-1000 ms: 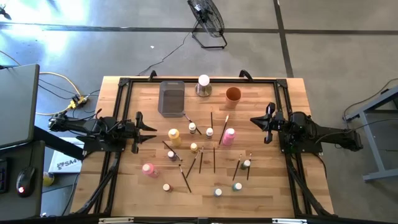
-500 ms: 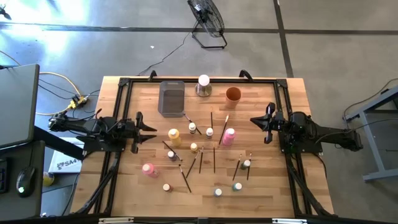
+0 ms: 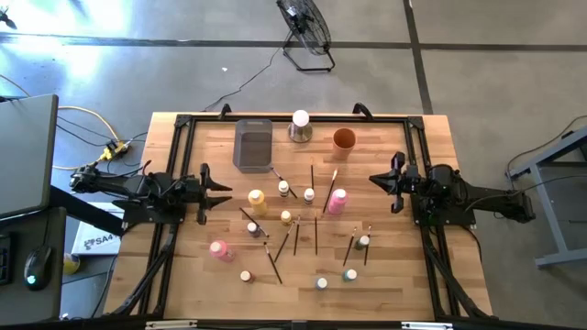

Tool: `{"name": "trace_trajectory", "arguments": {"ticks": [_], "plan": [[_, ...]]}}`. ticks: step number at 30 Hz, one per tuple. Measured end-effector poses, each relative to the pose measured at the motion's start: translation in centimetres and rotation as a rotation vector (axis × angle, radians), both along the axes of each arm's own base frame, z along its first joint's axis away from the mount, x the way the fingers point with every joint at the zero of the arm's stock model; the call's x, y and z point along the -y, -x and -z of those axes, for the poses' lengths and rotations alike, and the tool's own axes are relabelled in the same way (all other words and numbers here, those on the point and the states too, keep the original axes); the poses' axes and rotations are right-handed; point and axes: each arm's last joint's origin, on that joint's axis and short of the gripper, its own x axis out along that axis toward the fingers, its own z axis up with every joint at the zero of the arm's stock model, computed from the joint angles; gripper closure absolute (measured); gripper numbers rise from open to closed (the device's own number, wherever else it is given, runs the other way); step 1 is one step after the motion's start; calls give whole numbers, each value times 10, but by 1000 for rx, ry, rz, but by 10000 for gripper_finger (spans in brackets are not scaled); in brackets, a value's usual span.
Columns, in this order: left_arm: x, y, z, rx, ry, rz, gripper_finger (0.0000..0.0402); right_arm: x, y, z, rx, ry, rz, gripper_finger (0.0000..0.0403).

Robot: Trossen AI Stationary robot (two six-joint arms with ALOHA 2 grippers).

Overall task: Pick & Place Paint Supplies
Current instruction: Put the large yellow paint bottle into the gray bin

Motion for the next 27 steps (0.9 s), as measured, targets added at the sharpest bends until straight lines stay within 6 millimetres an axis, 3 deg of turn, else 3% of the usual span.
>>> {"name": "trace_trajectory", "arguments": {"ticks": [4, 12, 27], "plan": [[1, -3, 3, -35, 46, -2, 272, 0, 0, 0, 0, 0, 1, 399], [2, -11, -6, 40, 58, -21, 188, 1, 0, 0, 1, -3, 47, 399], [5, -32, -5, 17, 31, -58, 203, 1, 0, 0, 0, -4, 49, 399]]}}
